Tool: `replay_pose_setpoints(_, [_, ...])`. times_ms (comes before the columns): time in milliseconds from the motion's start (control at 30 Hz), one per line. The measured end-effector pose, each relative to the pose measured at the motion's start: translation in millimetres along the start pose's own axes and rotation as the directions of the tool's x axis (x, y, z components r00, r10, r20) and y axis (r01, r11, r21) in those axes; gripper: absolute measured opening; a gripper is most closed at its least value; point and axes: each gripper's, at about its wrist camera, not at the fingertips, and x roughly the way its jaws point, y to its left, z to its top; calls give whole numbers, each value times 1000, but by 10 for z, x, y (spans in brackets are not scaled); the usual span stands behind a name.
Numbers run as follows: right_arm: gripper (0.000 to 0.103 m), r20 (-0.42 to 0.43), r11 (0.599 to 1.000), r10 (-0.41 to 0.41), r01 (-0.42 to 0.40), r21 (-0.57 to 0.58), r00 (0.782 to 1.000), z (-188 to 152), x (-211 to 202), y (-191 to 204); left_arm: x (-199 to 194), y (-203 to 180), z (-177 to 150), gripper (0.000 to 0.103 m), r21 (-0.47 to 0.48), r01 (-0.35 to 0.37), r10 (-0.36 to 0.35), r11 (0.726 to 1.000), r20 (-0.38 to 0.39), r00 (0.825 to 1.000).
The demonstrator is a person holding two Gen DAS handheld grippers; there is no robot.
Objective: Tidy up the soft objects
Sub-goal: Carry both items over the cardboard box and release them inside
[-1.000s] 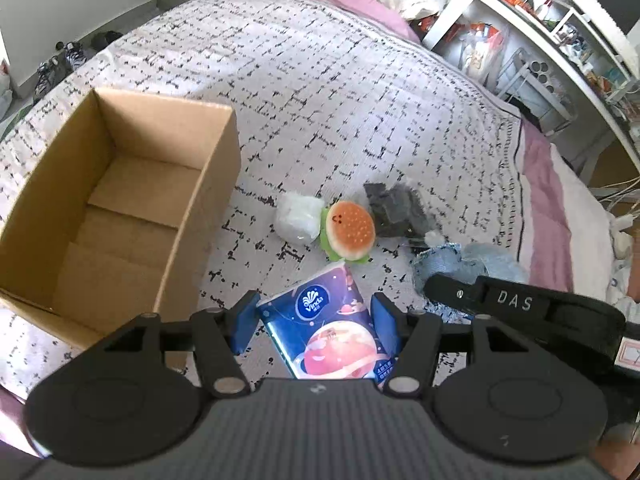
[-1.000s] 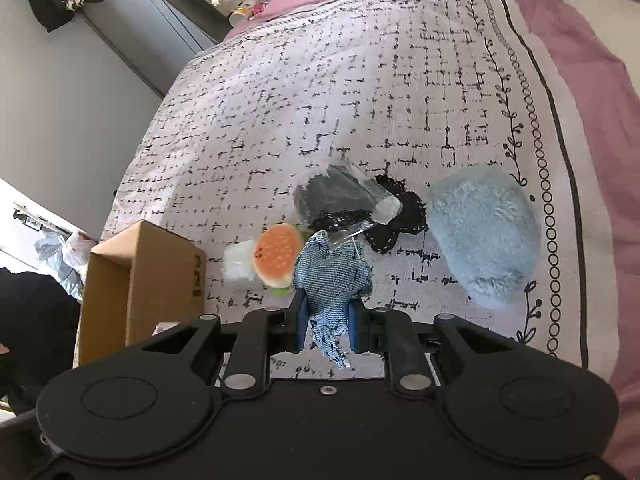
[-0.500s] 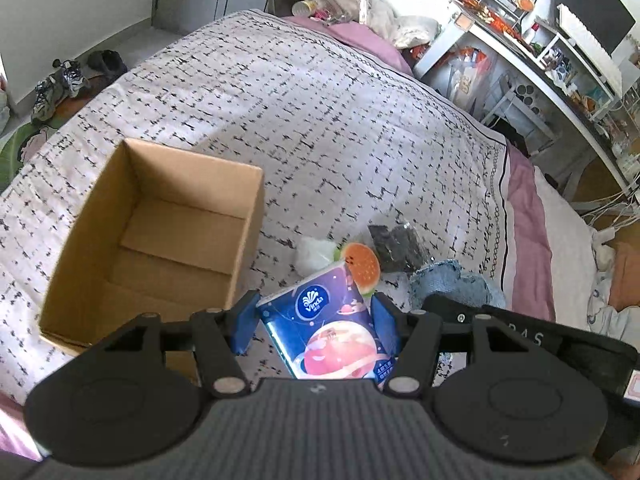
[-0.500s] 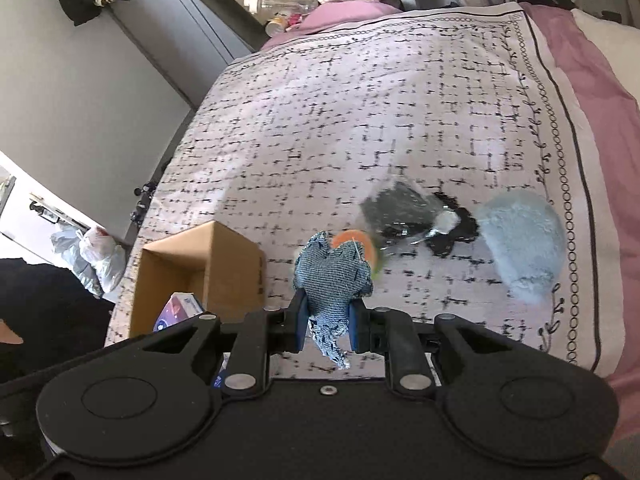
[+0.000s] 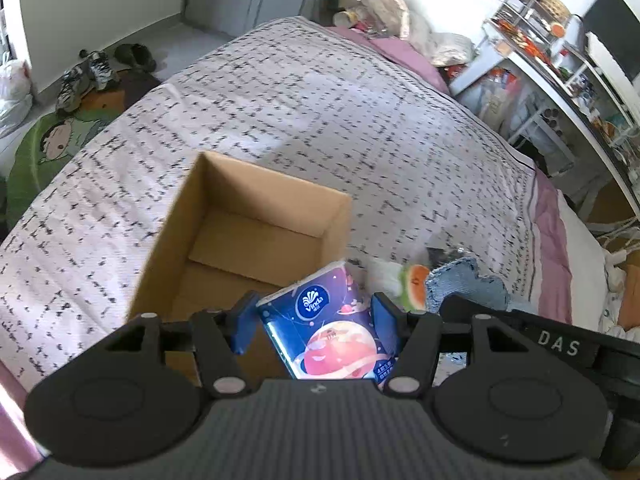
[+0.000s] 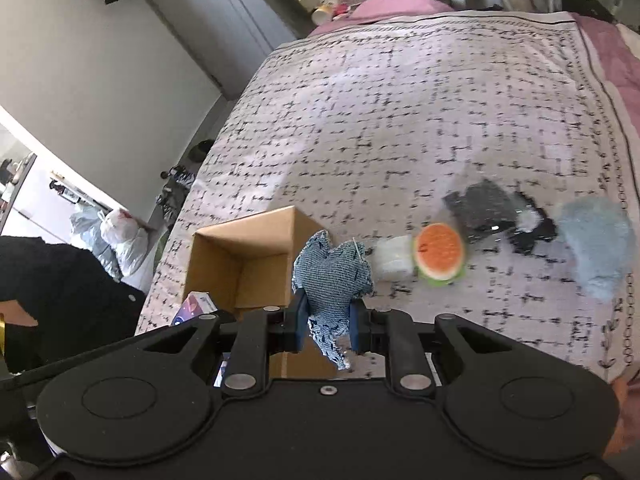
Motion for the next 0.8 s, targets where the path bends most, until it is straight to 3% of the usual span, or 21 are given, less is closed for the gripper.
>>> replay_pose_setpoints(433, [20,-54,999,12,-13,-30,998,-69,292,436,170,528,85,60,-26,-40,38,999,-52,998])
replay_pose_setpoints(800, [20,-120,999,4,-9,-45,993,-231,562,577,337,712,78,61,-2,-83,82,997,-124,989])
